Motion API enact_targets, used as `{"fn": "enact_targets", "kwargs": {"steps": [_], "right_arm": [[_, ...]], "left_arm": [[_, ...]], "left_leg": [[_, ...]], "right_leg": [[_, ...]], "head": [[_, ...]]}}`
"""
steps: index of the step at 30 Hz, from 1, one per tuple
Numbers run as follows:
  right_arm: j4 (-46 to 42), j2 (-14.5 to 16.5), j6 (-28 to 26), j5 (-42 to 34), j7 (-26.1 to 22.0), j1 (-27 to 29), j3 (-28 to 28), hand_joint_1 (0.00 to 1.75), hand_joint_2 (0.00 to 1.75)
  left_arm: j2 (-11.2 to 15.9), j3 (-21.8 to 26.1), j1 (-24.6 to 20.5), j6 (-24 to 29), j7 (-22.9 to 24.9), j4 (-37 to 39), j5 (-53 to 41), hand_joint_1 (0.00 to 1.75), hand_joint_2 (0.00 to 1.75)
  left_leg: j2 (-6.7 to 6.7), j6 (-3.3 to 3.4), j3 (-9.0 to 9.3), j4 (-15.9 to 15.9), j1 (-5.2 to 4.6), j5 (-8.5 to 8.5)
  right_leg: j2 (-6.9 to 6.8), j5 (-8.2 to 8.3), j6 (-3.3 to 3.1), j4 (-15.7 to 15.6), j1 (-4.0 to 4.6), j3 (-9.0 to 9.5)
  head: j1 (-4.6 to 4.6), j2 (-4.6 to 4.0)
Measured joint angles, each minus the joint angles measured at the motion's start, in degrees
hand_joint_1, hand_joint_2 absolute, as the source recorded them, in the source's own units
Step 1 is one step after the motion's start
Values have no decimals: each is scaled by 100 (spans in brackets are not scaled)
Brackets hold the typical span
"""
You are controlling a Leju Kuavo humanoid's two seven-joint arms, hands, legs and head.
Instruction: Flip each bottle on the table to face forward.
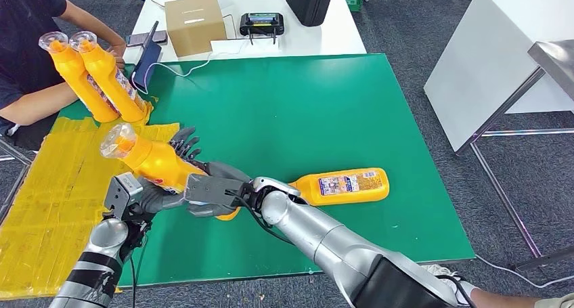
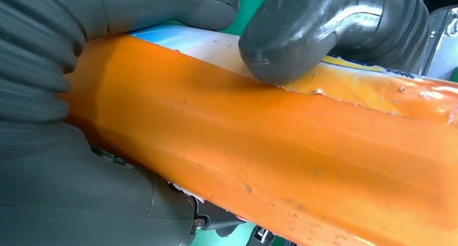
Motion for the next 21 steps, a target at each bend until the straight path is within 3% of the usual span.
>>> {"fn": "enact_targets", "kwargs": {"steps": [5, 11, 21], "right_arm": [[11, -2, 2, -8, 0, -2, 23, 175, 175], [10, 5, 2, -62, -1, -35, 72, 175, 175], [10, 15, -2, -84, -11, -47, 121, 175, 175]], "left_arm": [[0, 57, -1, -229, 68, 26, 315, 0, 175], [0, 237, -1, -752, 357, 34, 1318, 0, 175], [-4, 330, 0, -915, 507, 34, 1753, 0, 175]], "left_leg": [[1, 0, 0, 0, 0, 0], [6, 0, 1, 0, 0, 0], [8, 0, 0, 0, 0, 0]], "right_leg": [[1, 0, 0, 0, 0, -1], [4, 0, 0, 0, 0, -2], [6, 0, 0, 0, 0, -4]], "head": [[1, 0], [0, 0], [0, 0]]}}
